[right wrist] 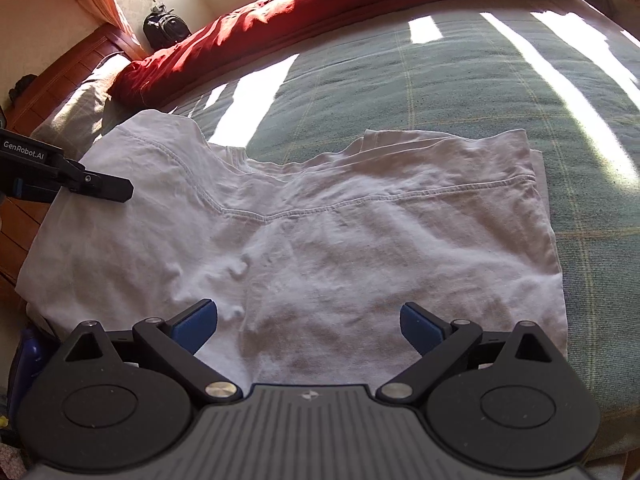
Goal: Fold clothes
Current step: 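Lift the gripped edge with the left gripper and fold it over the shirt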
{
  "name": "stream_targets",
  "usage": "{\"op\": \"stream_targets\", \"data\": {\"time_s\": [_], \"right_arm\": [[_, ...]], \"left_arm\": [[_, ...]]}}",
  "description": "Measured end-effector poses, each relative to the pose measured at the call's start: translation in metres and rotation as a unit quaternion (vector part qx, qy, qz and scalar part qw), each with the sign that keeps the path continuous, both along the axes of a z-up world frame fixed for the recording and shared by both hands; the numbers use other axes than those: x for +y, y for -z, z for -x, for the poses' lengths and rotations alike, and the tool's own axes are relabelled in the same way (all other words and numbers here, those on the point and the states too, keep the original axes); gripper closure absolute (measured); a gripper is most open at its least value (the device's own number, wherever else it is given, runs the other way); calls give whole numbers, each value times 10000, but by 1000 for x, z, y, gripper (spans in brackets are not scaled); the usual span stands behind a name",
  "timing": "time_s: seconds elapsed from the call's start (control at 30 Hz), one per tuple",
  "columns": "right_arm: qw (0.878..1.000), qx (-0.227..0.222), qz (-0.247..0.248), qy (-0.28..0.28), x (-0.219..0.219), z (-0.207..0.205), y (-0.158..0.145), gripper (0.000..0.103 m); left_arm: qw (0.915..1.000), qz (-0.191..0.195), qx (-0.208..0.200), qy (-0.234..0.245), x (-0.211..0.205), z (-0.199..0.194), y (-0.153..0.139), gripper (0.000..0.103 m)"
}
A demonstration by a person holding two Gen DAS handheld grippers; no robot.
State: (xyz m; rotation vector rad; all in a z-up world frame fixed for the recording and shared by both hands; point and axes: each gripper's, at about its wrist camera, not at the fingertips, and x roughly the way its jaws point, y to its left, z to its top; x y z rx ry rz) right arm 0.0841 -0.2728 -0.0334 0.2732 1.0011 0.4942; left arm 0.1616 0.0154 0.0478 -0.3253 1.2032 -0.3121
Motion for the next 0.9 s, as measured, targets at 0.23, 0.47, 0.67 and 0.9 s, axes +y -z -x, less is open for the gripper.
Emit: {"op": "stream_targets", "data": {"time_s": [0.23,0.47,0.67,0.9], "right_arm": [[9996,-83,-119,248,-28,4,-3,2],[9983,-68,-191,538,-57,10,0,2],[9980,-24,-134,624,-78,18,3,1],[9979,94,52,633,-104,32,5,0]], "left_arm": [[9996,118,-87,259,-43,-7,-12,96],[9983,217,-78,531,-92,-18,-13,96],[9964,186,10,827,-137,-30,-1,95],[9940,23,143,1083,-183,-42,19,95]]}}
